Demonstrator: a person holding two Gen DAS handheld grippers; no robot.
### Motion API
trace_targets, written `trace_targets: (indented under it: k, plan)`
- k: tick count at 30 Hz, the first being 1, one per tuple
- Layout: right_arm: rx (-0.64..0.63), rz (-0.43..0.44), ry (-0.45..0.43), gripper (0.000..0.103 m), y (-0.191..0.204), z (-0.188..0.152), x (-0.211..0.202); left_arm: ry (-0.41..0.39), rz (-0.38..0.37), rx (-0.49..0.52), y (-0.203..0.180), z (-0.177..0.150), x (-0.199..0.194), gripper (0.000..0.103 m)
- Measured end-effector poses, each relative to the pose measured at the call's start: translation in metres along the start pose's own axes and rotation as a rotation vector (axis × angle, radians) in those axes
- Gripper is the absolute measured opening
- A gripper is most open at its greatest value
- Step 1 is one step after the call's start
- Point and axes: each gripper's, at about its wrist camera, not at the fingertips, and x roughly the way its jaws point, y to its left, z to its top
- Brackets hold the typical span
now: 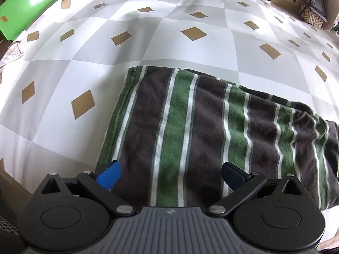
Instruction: Fold clothes
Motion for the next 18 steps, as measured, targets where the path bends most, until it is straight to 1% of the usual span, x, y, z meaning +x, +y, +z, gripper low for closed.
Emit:
trace_targets:
  k: [6, 12, 15, 18]
  plan:
    - [0.014, 0.012, -0.007, 0.067, 0.007, 0.004, 0.009, -0.009, 0.006, 0.011, -0.009, 0.002, 0.007, 0.102]
    - [0.026, 0.006, -0.017, 0.067, 0.009, 0.008, 0.021, -0.007, 0.021, 0.031, -0.018, 0.005, 0.017, 0.102]
    - [0.015, -0.016, -0.012, 0.067, 0.011, 0.008, 0.031, -0.004, 0.01, 0.006, -0.016, 0.006, 0.02, 0.103]
    - [-0.009, -0.058, -0.028, 0.067, 0.016, 0.008, 0.037, -0.002, 0.005, 0.01, -0.015, 0.006, 0.021, 0.103]
